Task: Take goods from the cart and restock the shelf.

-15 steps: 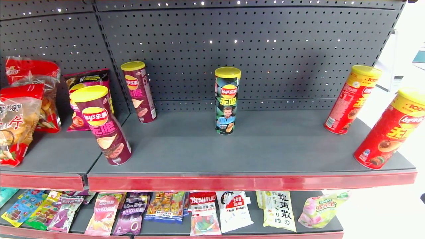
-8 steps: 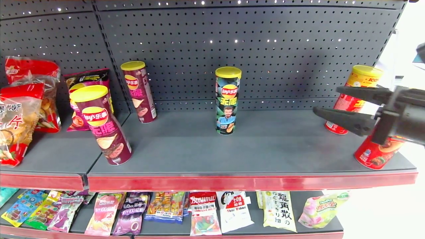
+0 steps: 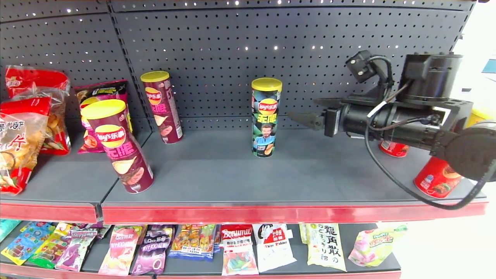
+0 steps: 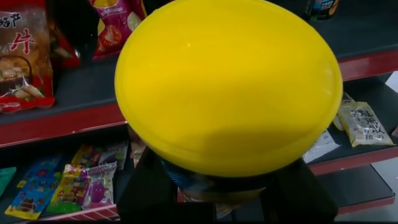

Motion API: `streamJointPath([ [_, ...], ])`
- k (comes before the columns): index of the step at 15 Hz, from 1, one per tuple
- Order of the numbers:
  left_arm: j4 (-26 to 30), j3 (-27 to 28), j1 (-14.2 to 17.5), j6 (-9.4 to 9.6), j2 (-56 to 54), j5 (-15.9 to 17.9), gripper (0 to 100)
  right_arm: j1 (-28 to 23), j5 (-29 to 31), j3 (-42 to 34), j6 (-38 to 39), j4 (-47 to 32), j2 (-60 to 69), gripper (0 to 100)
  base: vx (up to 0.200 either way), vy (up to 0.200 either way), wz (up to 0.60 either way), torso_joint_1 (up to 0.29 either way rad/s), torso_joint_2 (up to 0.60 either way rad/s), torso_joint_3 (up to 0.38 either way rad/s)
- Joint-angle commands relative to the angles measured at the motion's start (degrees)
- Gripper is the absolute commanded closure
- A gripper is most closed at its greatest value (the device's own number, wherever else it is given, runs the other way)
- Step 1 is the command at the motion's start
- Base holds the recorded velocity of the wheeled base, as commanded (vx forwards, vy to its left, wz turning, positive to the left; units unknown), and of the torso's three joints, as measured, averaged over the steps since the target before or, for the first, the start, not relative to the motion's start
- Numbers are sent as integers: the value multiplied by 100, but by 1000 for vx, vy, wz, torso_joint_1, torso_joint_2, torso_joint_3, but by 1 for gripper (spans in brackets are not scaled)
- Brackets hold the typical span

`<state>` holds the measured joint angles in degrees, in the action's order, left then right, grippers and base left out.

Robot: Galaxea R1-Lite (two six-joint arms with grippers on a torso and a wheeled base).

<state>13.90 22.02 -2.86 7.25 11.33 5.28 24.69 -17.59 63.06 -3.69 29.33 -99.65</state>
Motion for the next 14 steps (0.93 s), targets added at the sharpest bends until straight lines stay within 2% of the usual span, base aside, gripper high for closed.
streamJointPath([
  [1, -1, -4, -4, 4, 63, -1, 100, 151, 186, 400, 0, 2, -661, 0, 0, 0, 0, 0, 0, 0],
  [7, -1, 4, 5, 13, 72, -1, 100, 151, 247, 1112, 0, 2, -1215, 0, 0, 0, 0, 0, 0, 0],
  [14, -1, -4, 5, 13, 107, -1, 100, 493, 230, 1323, 97, 2, -1329, 0, 0, 0, 0, 0, 0, 0],
])
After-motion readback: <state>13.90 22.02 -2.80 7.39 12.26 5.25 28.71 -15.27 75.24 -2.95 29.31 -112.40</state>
